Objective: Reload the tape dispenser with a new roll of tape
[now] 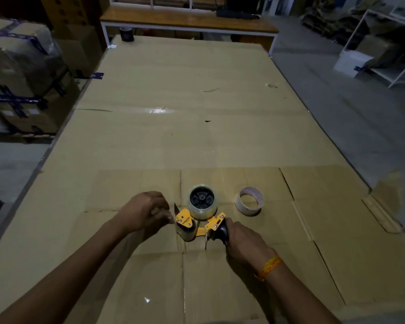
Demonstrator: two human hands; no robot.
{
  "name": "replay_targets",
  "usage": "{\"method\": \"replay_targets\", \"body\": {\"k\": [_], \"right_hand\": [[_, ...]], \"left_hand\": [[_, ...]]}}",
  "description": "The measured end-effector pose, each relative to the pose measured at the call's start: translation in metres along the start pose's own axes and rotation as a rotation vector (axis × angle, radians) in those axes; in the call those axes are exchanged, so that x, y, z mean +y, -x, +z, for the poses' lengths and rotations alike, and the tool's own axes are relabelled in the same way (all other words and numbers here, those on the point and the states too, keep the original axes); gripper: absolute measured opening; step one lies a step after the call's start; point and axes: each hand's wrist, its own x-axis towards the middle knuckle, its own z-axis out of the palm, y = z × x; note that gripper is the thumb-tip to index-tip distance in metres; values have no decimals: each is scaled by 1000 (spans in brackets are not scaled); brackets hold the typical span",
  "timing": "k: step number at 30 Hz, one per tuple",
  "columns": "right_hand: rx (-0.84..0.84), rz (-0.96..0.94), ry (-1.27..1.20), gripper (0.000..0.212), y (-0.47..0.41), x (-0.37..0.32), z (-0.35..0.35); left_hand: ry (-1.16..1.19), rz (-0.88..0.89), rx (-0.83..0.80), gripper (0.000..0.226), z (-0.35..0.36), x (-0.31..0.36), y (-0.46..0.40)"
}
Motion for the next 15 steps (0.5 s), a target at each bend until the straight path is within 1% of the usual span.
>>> {"method": "replay_targets", "body": {"k": [3,6,10,13,15], "right_hand": [[-1,2,10,40,0,0,1],[-10,8,18,40,-1,-1,0],[-3,27,43,39,-2,-1,-1],[0,24,51,43,-2,-1,-1],[-4,26,42,43,-3,-1,0]], "left_hand": [[180,-81,-56,18,4,6,8],[264,-77,-100,10,3,7,11],[256,-32,-94,10,-3,5,5],[197,57,-85,14,-1,8,-2],[156,78,-63,14,3,9,-5]]}}
